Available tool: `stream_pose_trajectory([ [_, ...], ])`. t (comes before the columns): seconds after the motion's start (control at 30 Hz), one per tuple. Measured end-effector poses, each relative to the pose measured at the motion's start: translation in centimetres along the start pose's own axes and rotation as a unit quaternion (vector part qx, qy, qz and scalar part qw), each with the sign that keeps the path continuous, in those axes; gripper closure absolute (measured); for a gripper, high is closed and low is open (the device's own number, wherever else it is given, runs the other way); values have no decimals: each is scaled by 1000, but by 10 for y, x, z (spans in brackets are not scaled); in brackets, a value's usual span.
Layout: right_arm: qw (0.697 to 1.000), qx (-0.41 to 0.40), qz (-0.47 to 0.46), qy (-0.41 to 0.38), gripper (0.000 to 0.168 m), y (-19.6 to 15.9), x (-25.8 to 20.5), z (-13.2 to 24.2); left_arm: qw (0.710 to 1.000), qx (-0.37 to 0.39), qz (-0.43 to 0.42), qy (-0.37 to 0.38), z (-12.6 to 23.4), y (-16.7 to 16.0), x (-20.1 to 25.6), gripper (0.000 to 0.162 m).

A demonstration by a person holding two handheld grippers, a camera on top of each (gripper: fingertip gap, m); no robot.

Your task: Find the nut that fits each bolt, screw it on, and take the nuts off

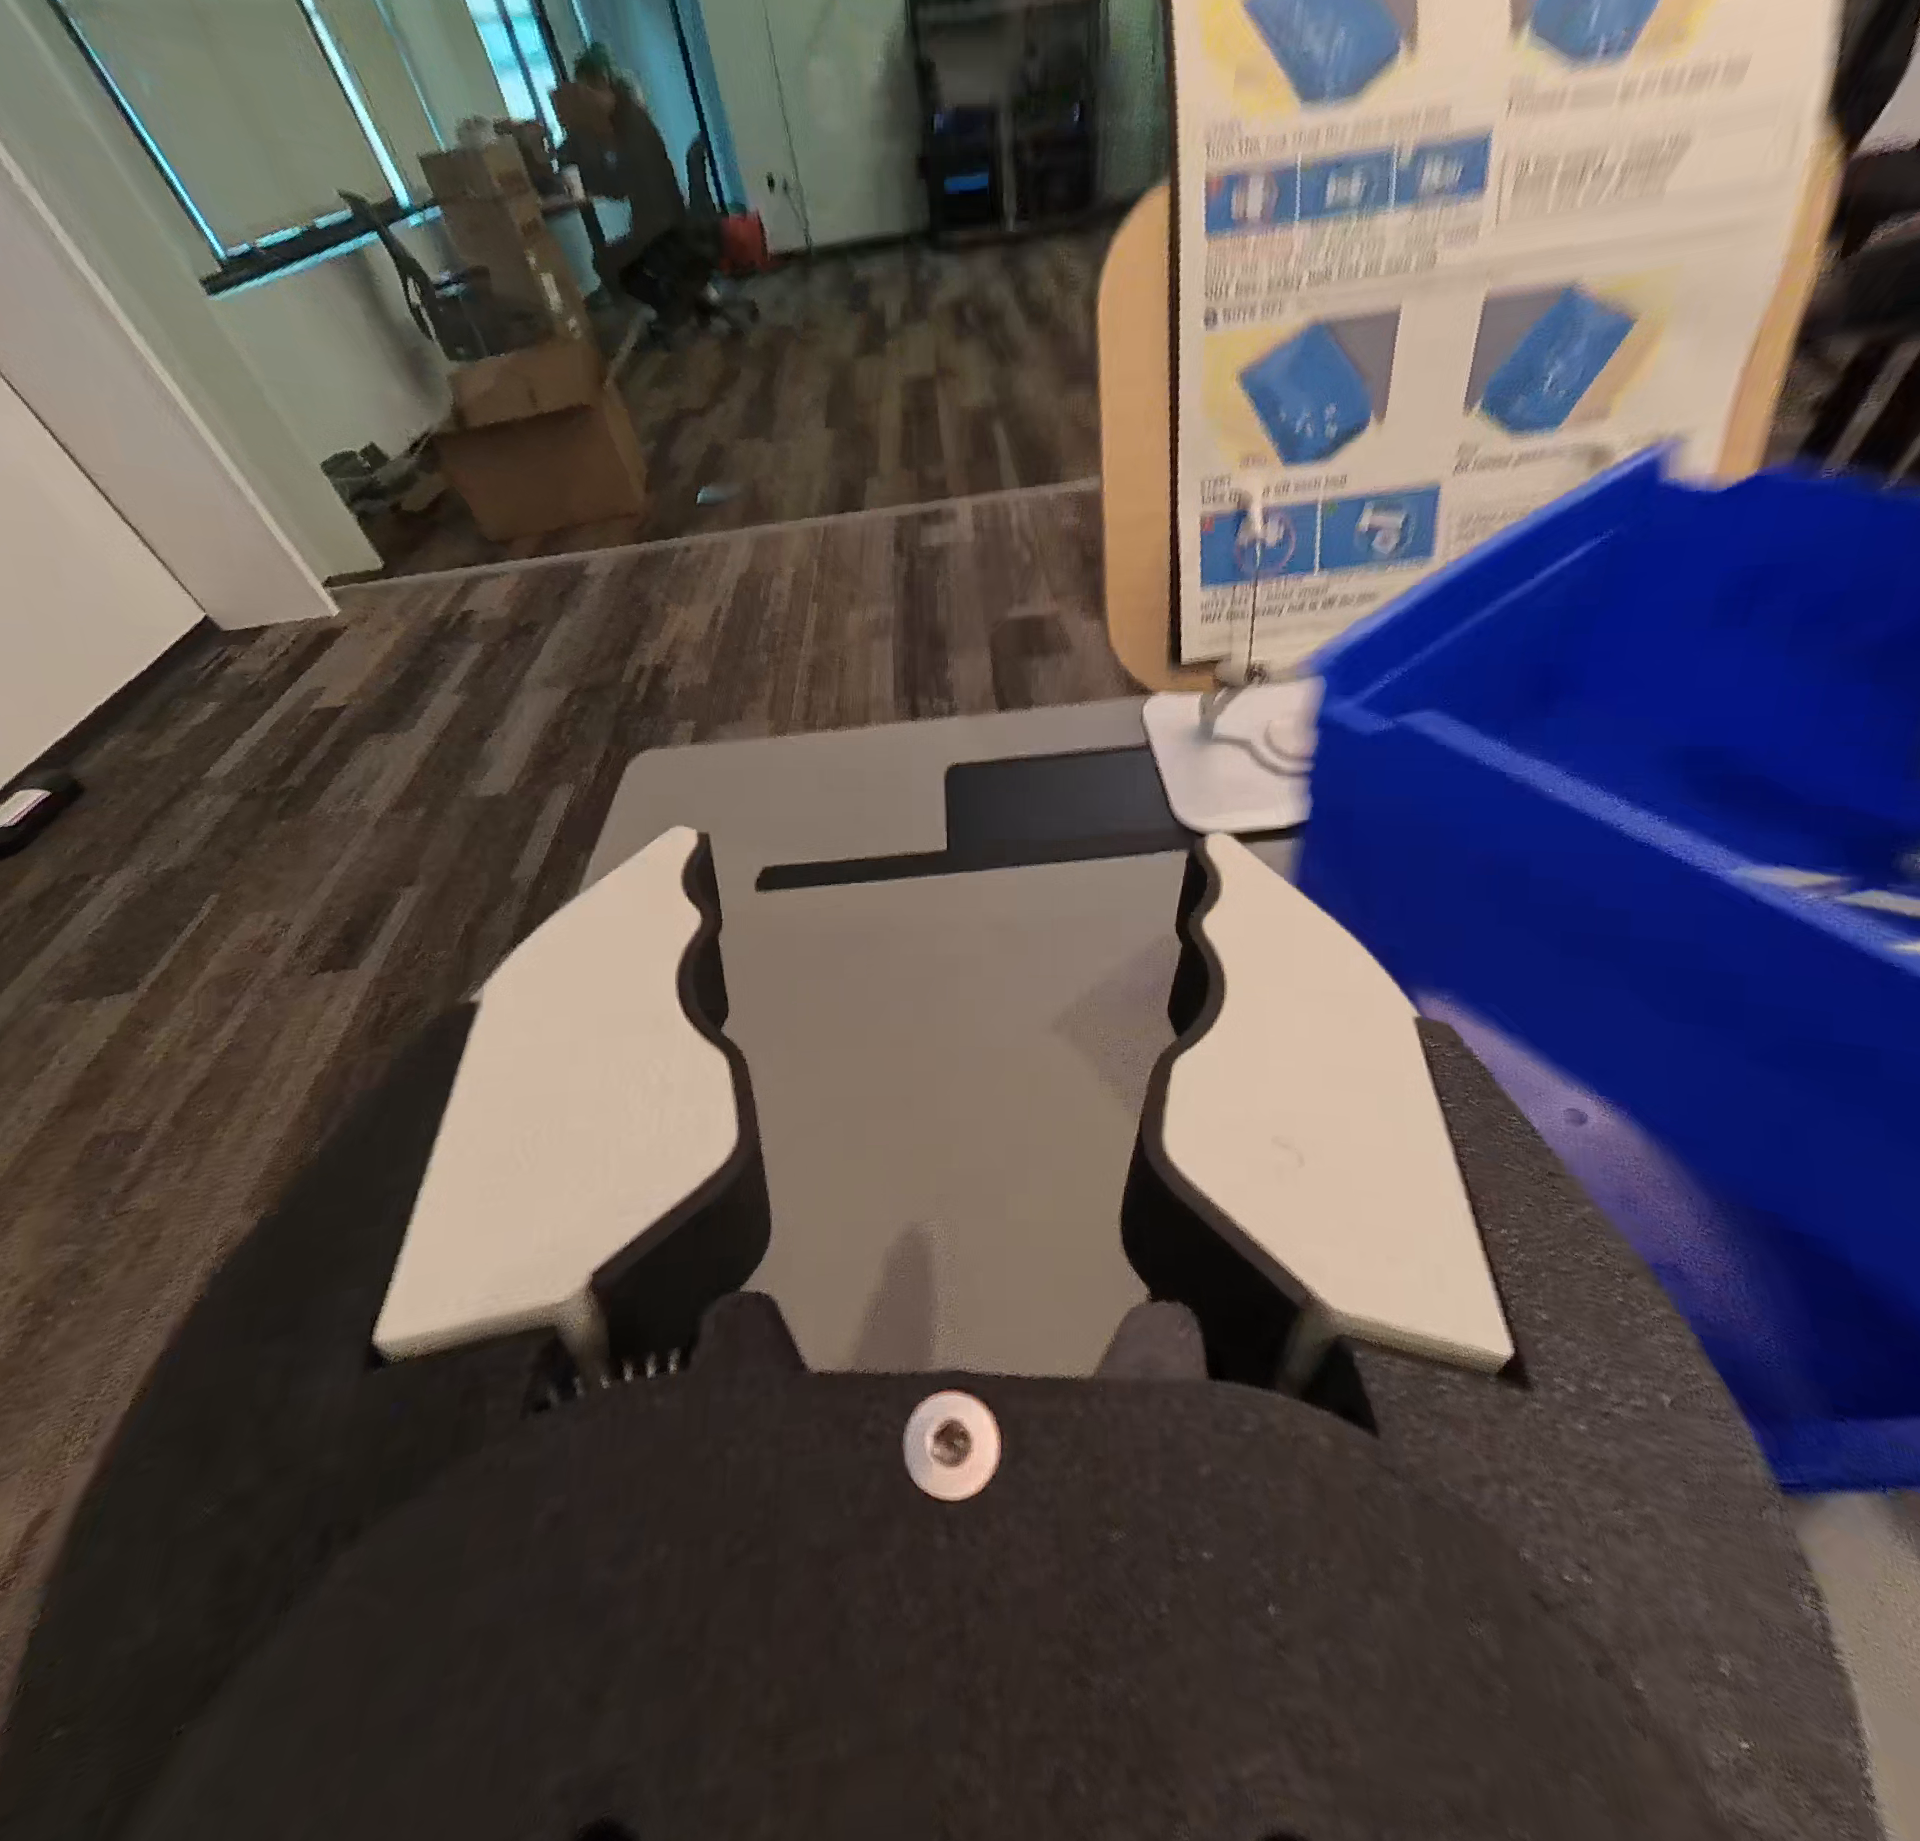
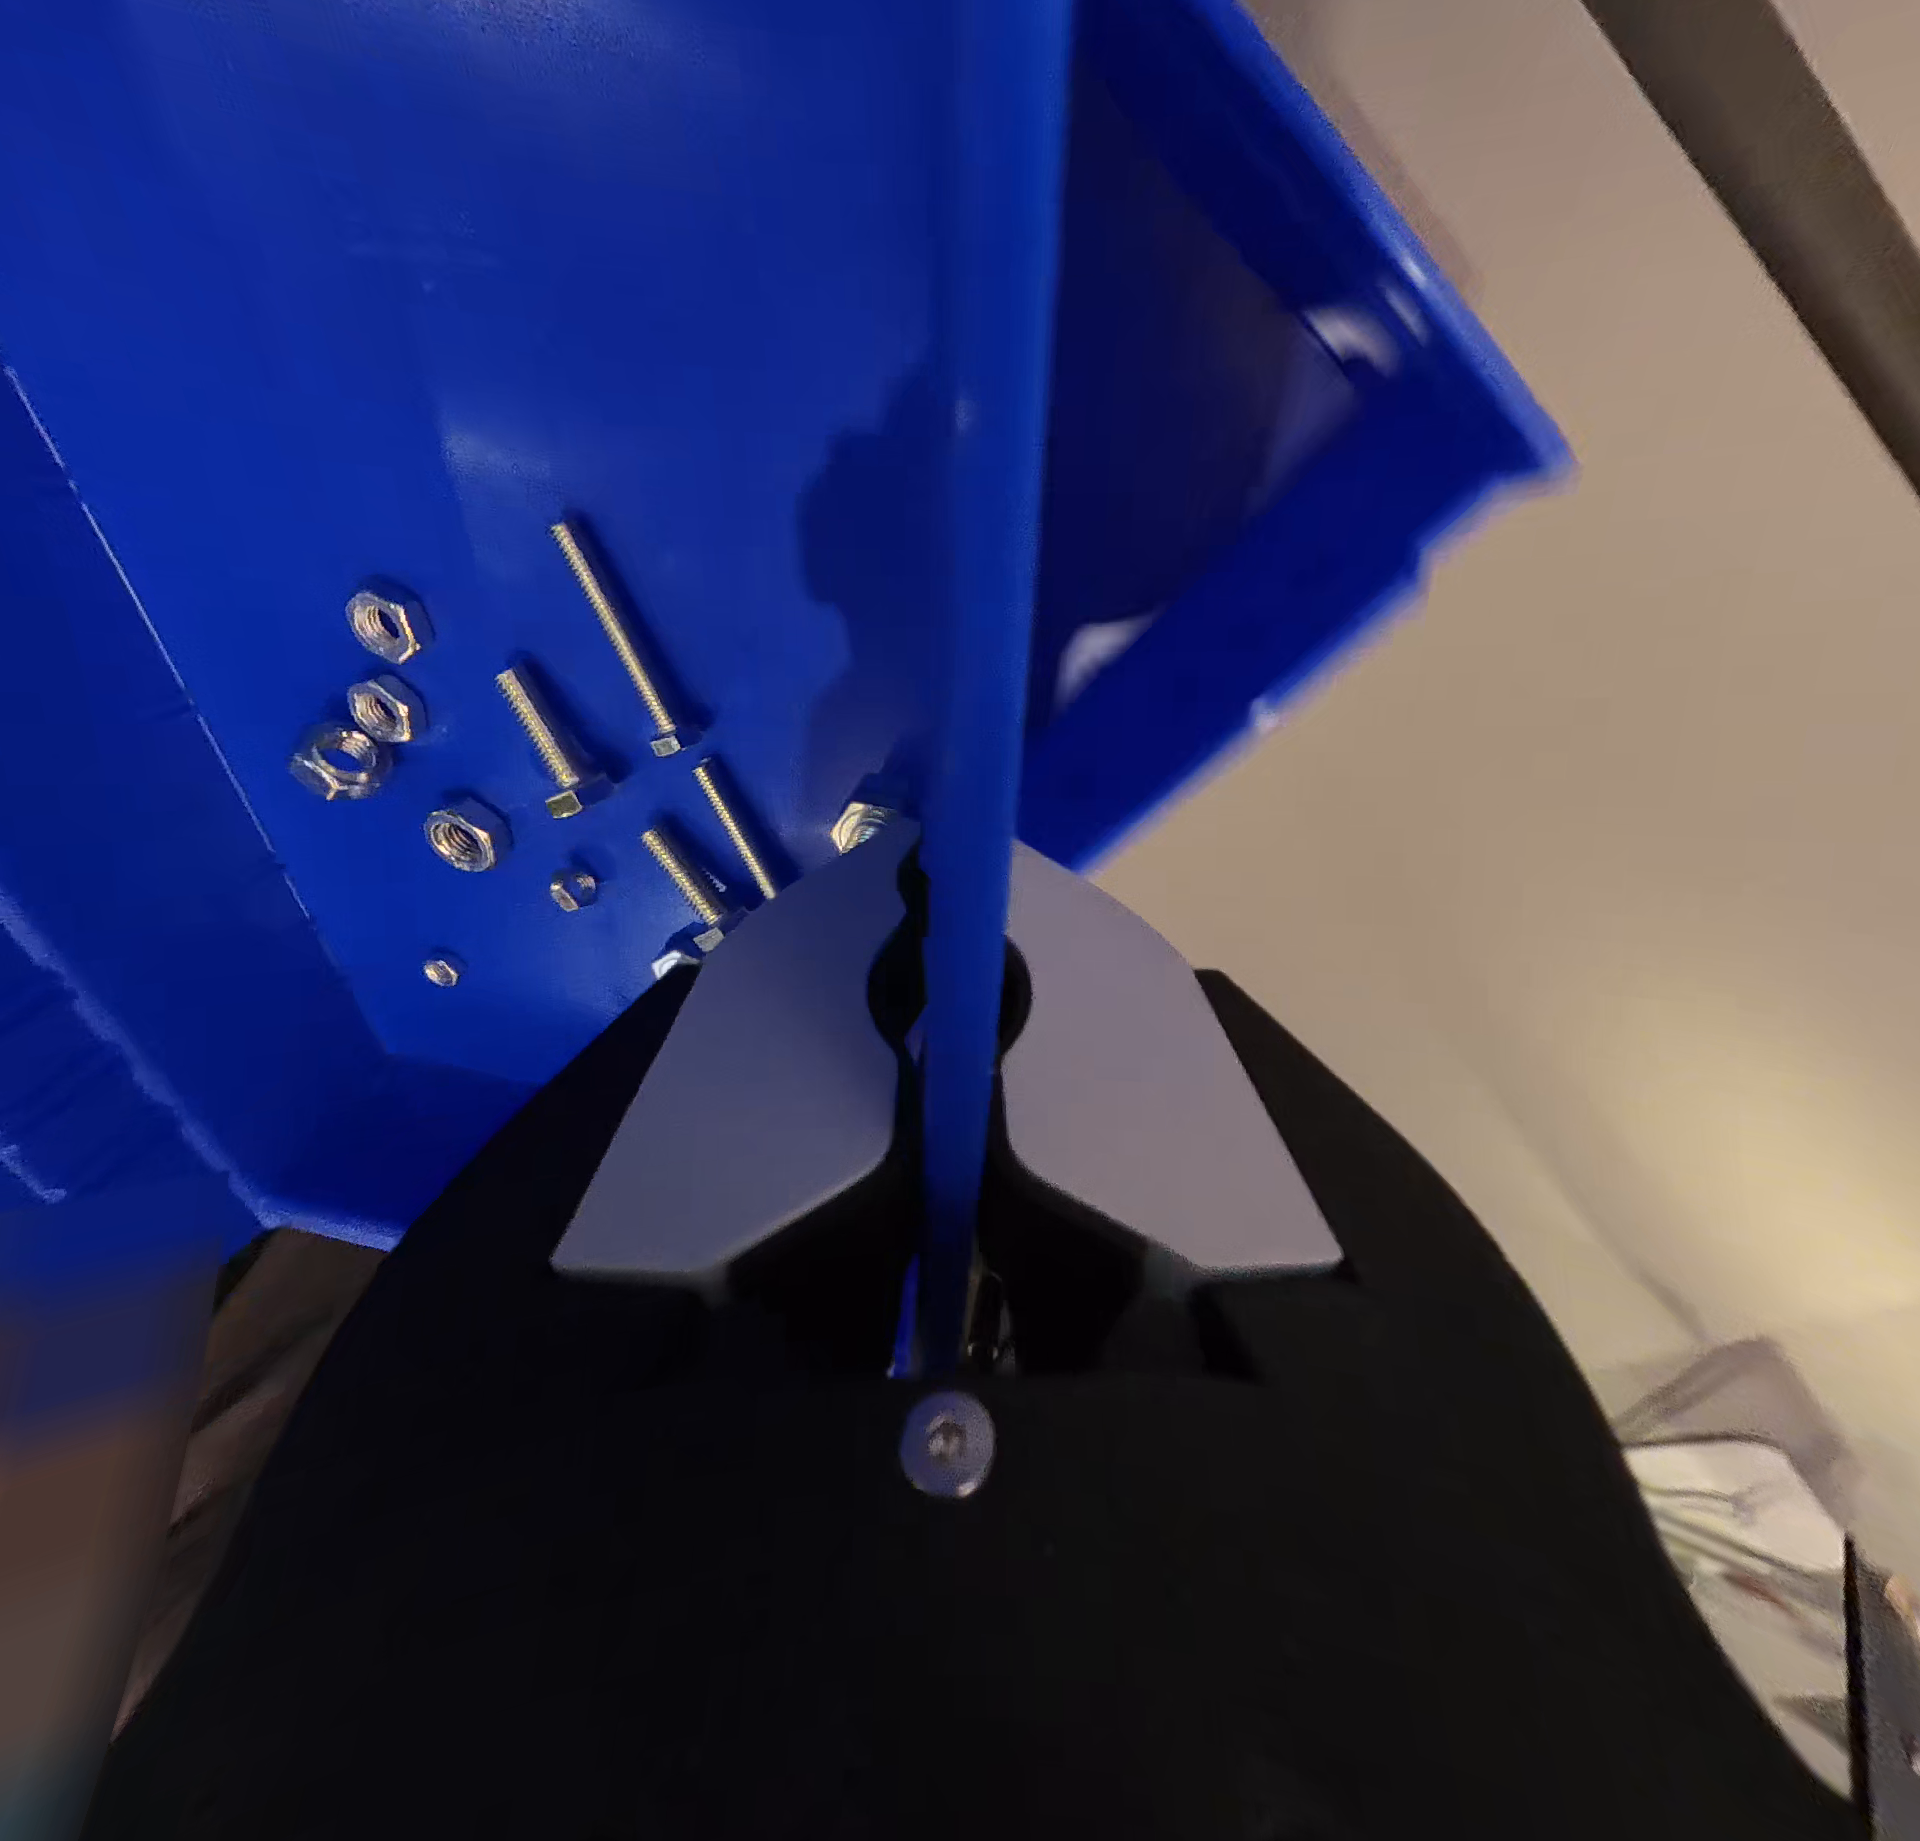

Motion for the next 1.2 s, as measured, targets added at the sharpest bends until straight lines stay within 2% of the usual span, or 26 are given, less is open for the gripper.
stream_pose_trajectory([
  [0.1, 999, -6, 42, 11, 162, 48, -61, -12, 998, 53, 20, -5, 37, 12, -11, 80],
  [0.2, 997, -6, 80, 18, 161, 88, -119, -27, 998, 70, 3, -4, 59, 16, -8, 82],
  [0.33, 994, 2, 96, 45, 161, 131, -181, -54, 997, 73, -7, -24, 65, 18, 3, 82],
  [0.47, 993, 10, 89, 71, 161, 161, -218, -91, 997, 56, -16, -43, 58, 14, 10, 80],
  [0.7, 996, 15, 53, 74, 162, 179, -234, -162, 997, 35, -3, -72, 49, 6, 8, 78],
  [0.87, 998, 26, 20, 61, 162, 178, -231, -189, 996, 34, 0, -78, 47, 6, 6, 78],
  [1.03, 998, 26, -18, 49, 162, 175, -224, -197, 996, 28, -1, -88, 44, 4, 9, 78],
  [1.1, 998, 34, -22, 54, 147, 176, -226, -194, 996, 28, 0, -88, 43, 4, 9, 78],
  [1.2, 993, 118, 21, 23, 139, 192, -224, -163, 996, 24, -4, -91, 43, 3, 11, 77],
])
Point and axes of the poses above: each gripper's, where its closed fingertips meet, z back along the fingers, y out of its top, x = y × z across the jaws, the point moved 3 cm from there along z, back along the fingers, and after that the axes turned 5 degrees about -z, right-handed, at the moved point
